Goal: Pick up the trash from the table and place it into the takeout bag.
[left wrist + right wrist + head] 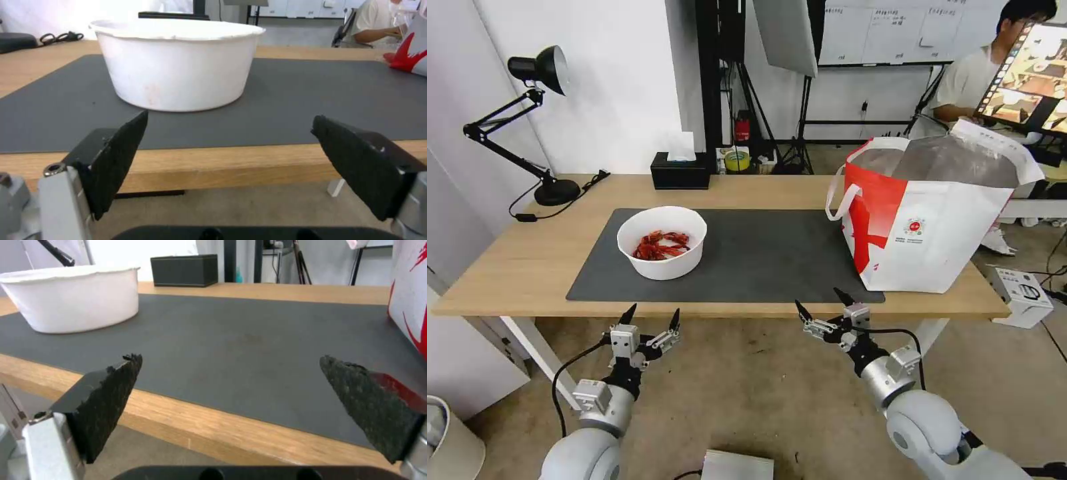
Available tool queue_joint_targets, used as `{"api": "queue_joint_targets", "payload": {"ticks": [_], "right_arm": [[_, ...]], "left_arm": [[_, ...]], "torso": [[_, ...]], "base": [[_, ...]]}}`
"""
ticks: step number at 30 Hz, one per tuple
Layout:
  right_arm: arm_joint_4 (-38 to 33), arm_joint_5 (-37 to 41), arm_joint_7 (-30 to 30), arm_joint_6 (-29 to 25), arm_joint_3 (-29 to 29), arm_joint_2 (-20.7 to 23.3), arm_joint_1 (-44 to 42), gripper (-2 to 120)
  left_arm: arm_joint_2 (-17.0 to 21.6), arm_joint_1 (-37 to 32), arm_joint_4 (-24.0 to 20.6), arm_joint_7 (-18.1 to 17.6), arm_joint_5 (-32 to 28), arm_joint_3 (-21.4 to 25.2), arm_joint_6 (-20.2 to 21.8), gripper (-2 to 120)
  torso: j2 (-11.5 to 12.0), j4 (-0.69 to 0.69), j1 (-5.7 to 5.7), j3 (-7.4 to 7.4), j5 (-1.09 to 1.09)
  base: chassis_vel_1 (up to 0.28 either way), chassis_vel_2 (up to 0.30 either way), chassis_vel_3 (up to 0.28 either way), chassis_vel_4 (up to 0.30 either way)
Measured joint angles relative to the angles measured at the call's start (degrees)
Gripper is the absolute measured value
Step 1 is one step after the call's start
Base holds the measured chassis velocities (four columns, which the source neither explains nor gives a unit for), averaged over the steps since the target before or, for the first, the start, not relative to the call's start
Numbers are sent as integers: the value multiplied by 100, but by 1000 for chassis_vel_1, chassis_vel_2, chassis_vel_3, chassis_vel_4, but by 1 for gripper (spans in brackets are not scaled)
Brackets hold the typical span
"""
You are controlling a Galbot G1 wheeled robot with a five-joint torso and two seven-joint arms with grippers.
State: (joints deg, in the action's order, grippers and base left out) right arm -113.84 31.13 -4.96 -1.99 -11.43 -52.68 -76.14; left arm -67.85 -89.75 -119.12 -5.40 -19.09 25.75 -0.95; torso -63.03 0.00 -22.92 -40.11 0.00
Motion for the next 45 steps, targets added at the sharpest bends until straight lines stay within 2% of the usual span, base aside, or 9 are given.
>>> {"api": "queue_joint_targets", "payload": {"ticks": [19, 28, 30, 45], "right_arm": [[115, 3, -47, -38, 224, -35, 265, 100], [179, 376, -221, 145, 466, 12, 1088, 100], [179, 432, -300, 205, 446, 43, 1196, 100], [245, 247, -364, 198, 394, -97, 918, 100]], "left_arm": [[10, 10, 28, 1, -7, 9, 0, 100], [28, 55, 59, -2, -23, -2, 0, 100], [70, 117, 104, -3, -40, -63, 8, 100], [105, 107, 114, -3, -52, -71, 19, 100]], "torso": [[0, 0, 0, 0, 0], [0, 3, 0, 0, 0], [0, -1, 0, 0, -1], [0, 0, 0, 0, 0]], "base": [[0, 0, 0, 0], [0, 0, 0, 0], [0, 0, 0, 0], [0, 0, 0, 0]]}}
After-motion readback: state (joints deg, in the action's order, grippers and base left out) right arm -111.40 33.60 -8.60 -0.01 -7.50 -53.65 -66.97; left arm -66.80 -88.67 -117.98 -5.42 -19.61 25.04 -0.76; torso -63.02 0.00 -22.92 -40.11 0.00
